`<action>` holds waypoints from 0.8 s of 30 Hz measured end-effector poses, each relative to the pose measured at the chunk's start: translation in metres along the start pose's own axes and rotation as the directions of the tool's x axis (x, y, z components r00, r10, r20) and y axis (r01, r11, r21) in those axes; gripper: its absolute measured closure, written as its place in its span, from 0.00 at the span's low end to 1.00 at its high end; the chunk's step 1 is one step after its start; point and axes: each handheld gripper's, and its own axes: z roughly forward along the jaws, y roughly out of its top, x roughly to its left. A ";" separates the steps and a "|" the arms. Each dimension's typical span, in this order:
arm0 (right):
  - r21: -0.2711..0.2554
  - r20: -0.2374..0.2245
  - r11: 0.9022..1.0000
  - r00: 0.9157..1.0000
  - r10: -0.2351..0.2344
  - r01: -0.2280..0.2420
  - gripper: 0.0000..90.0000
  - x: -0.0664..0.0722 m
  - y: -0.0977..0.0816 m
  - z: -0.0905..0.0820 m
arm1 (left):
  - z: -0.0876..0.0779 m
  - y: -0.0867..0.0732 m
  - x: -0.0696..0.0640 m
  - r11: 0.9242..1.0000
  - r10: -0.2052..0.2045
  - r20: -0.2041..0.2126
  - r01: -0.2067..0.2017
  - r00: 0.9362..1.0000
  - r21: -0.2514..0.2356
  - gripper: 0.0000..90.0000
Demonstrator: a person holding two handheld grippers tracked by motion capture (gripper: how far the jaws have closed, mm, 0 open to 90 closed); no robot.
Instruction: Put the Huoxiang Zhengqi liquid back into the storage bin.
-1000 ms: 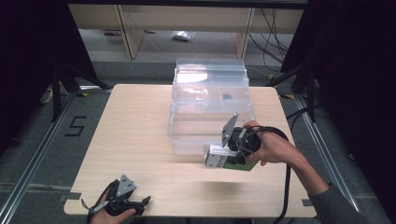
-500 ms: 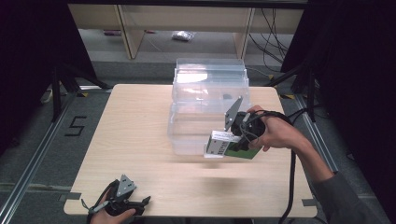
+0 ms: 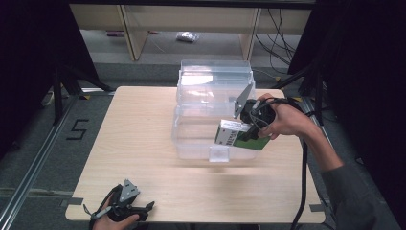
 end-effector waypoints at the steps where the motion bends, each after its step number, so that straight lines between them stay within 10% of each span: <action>1: 0.003 0.003 1.000 1.000 -0.009 0.009 0.72 -0.003 0.000 0.000 | -0.001 0.001 0.001 1.000 0.022 -0.003 -0.022 1.000 0.002 0.18; 3: -0.006 0.001 1.000 1.000 -0.013 0.013 0.72 -0.009 0.000 0.002 | -0.002 -0.001 -0.004 0.999 -0.045 0.010 0.044 0.999 0.018 0.18; 7: -0.016 0.008 0.999 0.999 -0.032 0.032 0.72 -0.023 -0.003 0.007 | 0.000 0.001 0.003 0.999 0.041 -0.005 -0.041 0.999 0.001 0.18; 11: -0.006 0.010 1.000 1.000 0.011 -0.011 0.72 -0.033 -0.007 0.012 | 0.000 -0.001 -0.003 0.999 -0.040 0.006 0.040 0.999 0.005 0.18; 24: 0.013 0.011 0.999 0.999 0.032 -0.032 0.72 -0.061 -0.012 0.042 | -0.001 -0.001 -0.004 0.998 -0.054 0.013 0.054 0.998 0.012 0.18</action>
